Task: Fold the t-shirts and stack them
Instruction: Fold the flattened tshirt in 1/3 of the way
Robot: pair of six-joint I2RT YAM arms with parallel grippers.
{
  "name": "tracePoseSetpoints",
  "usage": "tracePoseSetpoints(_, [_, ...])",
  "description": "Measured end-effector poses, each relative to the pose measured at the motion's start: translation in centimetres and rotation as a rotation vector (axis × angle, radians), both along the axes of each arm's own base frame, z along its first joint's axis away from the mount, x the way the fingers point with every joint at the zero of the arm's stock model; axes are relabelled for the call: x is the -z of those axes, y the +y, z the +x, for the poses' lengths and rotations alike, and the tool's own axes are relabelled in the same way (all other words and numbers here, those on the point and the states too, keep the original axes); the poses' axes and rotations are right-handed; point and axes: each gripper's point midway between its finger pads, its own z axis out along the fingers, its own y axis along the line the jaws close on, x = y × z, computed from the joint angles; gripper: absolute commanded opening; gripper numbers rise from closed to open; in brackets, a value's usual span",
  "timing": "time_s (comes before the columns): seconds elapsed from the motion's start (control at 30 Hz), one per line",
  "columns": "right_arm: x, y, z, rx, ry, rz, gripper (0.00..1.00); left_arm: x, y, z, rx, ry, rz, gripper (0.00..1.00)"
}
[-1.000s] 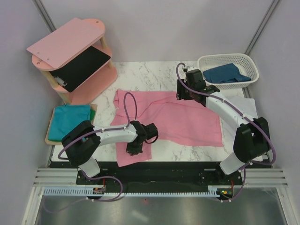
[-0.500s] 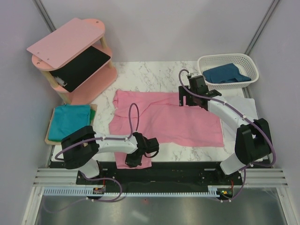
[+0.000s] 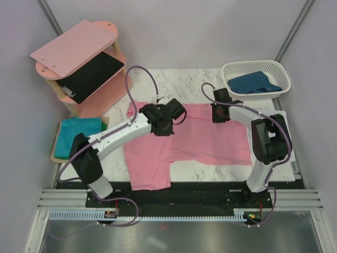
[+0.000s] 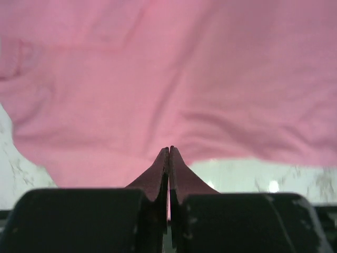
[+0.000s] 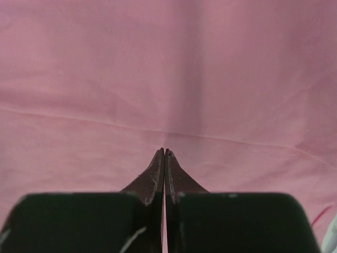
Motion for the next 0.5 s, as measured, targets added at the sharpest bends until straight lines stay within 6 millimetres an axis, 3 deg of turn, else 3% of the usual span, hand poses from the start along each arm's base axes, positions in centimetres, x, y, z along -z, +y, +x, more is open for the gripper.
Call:
tracePoseSetpoints(0.1, [0.7,0.3,0.7,-0.003,0.015,0.003,0.0,1.0,2.3,5.9,-0.075,-0.005,0.017,0.02])
tracePoseSetpoints(0.27, [-0.1,1.0,2.7,-0.016,-0.021,0.016,0.0,4.3,5.6,12.2,-0.128,0.049,0.066,0.02])
tracePoseSetpoints(0.37, [-0.1,1.2,3.3,-0.022,-0.028,0.017,0.0,6.6,6.0,14.5,-0.118,0.087,0.082,0.02])
tracePoseSetpoints(0.5, [0.8,1.3,3.3,-0.028,-0.008,0.016,0.0,9.8,5.9,15.6,-0.093,0.148,0.097,0.02])
